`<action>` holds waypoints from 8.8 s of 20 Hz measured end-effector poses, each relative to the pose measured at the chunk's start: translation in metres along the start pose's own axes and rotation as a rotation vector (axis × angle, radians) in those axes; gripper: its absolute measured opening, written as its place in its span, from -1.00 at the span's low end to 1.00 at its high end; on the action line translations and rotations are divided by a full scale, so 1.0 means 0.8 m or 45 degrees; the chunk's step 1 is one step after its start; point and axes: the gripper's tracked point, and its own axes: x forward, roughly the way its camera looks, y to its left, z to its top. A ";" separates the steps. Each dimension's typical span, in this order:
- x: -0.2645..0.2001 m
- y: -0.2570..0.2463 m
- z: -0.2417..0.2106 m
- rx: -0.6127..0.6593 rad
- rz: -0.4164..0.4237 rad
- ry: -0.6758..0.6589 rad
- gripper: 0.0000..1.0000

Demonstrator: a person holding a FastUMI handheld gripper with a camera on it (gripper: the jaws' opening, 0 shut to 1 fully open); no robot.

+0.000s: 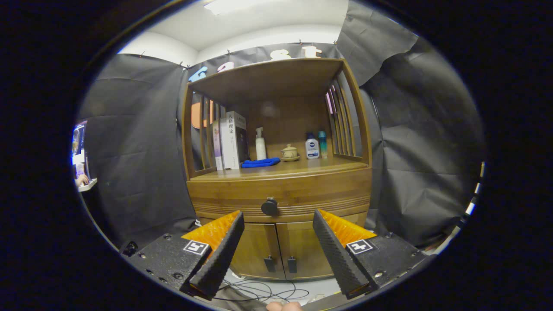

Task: Pull open the drawer, take out the items inside it, and place them on the countertop above the cabinet.

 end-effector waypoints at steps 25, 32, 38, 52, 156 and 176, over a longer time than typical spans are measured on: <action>0.174 0.025 -0.021 -0.117 -0.022 0.035 1.00; 0.228 0.031 -0.053 -0.142 -0.033 0.100 1.00; 0.240 0.030 -0.070 -0.207 -0.042 0.121 0.84; 0.248 0.019 -0.072 -0.144 -0.116 0.125 -0.10; 0.146 0.088 -0.087 -0.159 0.072 1.300 -0.32; 0.150 0.077 0.009 -0.234 0.108 1.093 -0.73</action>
